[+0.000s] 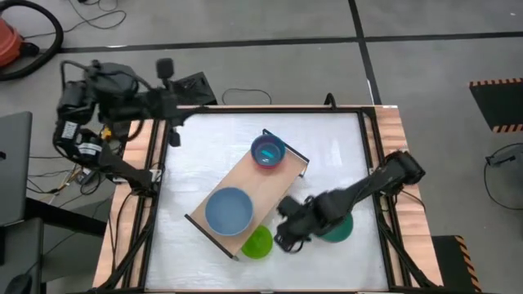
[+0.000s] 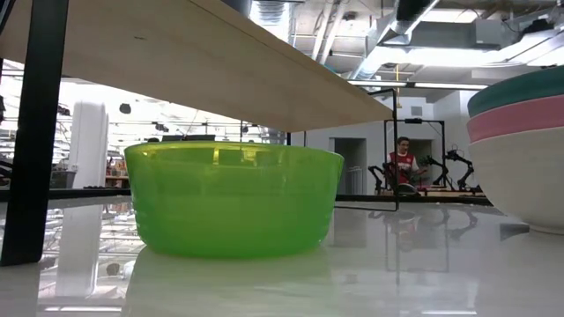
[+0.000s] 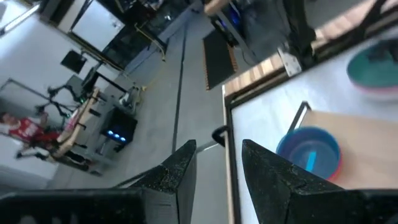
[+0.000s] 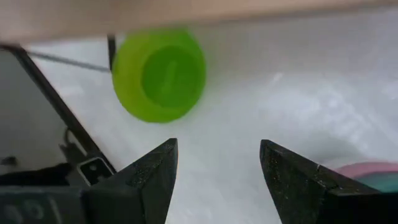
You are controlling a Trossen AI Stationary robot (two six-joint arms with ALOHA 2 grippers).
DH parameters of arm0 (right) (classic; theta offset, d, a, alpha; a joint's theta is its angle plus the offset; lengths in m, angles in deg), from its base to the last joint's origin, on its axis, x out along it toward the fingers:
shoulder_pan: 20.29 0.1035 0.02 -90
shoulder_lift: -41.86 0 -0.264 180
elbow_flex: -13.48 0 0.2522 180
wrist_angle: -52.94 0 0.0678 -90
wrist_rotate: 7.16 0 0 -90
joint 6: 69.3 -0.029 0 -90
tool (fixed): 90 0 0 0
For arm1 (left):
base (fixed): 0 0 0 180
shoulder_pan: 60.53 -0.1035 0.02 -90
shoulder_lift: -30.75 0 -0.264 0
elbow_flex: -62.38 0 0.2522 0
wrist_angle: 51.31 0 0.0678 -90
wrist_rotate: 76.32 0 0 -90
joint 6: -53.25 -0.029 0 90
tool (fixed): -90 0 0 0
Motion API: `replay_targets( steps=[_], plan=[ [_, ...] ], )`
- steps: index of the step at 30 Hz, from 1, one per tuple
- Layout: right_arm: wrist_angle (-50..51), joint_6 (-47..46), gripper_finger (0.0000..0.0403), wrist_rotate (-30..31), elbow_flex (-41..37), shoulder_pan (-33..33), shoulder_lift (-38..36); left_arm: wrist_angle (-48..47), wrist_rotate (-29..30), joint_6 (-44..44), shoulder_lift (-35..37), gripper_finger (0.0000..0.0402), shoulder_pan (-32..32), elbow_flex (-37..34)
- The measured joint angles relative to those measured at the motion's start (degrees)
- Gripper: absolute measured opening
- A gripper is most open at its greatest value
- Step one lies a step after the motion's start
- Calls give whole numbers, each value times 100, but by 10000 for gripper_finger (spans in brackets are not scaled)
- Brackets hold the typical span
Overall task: Place and stack bowls onto a shelf
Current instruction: Stack the light green bowl onto the light blue bowl on the shelf
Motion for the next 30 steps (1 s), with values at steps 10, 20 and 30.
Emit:
replay_targets(
  steps=[10, 20, 30],
  plan=[
    [-1263, 768, 255, 879, -1, 782, 984, -124, 7, 1159, 301, 114, 0, -2],
    [-2672, 4074, 239, 1065, 5, 1152, 1926, -551, 10, 1592, 277, 114, 0, -2],
    [-2790, 4273, 224, 278, 1, 737, 2030, -1314, 1, 1951, 276, 114, 0, -2]
  ],
)
